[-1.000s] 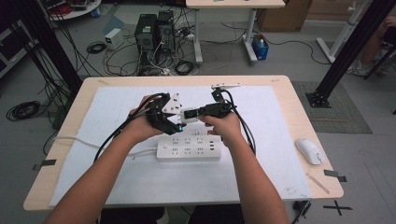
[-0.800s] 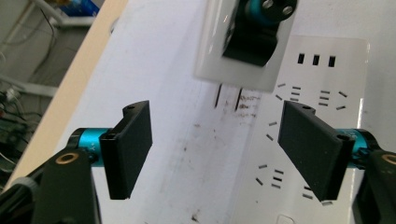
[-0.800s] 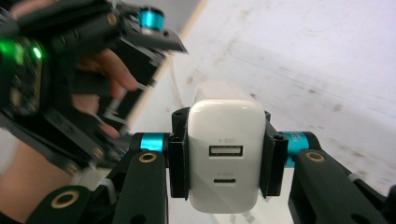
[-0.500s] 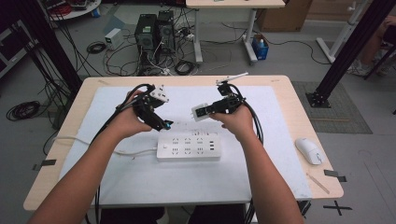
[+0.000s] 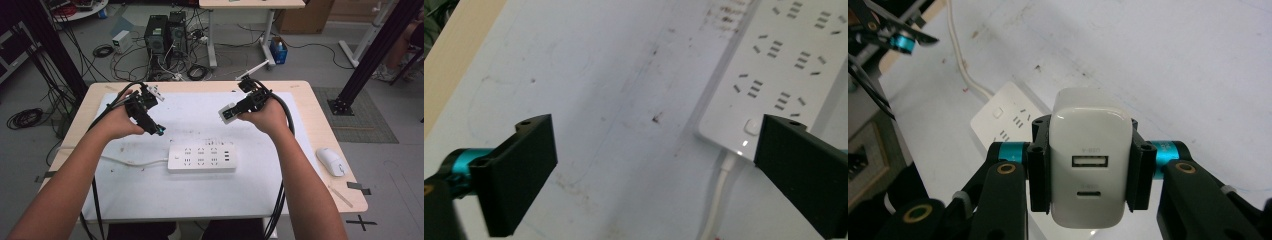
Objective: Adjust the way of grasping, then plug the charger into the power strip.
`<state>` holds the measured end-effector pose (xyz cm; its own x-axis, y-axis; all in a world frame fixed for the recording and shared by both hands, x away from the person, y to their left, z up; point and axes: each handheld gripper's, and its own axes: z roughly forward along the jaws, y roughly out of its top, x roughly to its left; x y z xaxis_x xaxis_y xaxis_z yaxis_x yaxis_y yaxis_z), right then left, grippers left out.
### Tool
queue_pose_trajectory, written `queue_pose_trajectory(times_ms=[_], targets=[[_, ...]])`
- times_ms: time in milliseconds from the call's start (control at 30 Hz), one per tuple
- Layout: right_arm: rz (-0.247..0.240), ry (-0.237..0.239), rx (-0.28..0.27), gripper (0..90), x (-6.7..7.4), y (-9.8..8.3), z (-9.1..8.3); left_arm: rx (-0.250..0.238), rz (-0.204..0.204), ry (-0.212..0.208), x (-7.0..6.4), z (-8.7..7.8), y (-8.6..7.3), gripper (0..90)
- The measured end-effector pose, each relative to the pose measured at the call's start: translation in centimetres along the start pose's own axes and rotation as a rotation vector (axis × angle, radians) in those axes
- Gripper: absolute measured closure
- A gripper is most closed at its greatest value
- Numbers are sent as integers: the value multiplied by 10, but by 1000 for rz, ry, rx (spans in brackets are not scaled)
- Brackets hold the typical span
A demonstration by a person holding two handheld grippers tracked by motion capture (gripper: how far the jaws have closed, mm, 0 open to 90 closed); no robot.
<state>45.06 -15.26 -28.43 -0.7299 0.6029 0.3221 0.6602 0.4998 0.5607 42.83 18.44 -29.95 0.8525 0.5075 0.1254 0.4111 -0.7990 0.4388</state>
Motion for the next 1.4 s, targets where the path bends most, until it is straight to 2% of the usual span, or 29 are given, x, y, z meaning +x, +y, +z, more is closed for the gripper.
queue_pose_trajectory(times_ms=[233,333,500,733,833,967,1133,1167,1267,1400], targets=[[-44,-25,58,623,4,3,-8,94,31,-24,9,-5,-1,16],[-63,-36,87,623,7,5,-11,111,34,-30,12,-8,-1,16],[-85,-35,112,623,12,8,-15,133,12,-27,19,-14,-2,16],[-98,-44,133,623,11,12,-16,159,24,-34,30,-18,2,17],[-103,-44,141,623,11,15,-16,163,25,-47,32,-17,3,16],[-108,-45,152,623,13,17,-15,170,42,-42,33,-16,5,16],[-133,-36,174,623,13,17,-11,165,55,-51,33,-15,6,17],[-155,-32,200,623,15,19,-5,177,57,-54,32,-14,5,16],[-184,-25,227,623,16,21,2,188,54,-53,32,-13,1,17],[-237,-16,288,623,21,24,18,173,43,-56,32,-12,-8,17]])
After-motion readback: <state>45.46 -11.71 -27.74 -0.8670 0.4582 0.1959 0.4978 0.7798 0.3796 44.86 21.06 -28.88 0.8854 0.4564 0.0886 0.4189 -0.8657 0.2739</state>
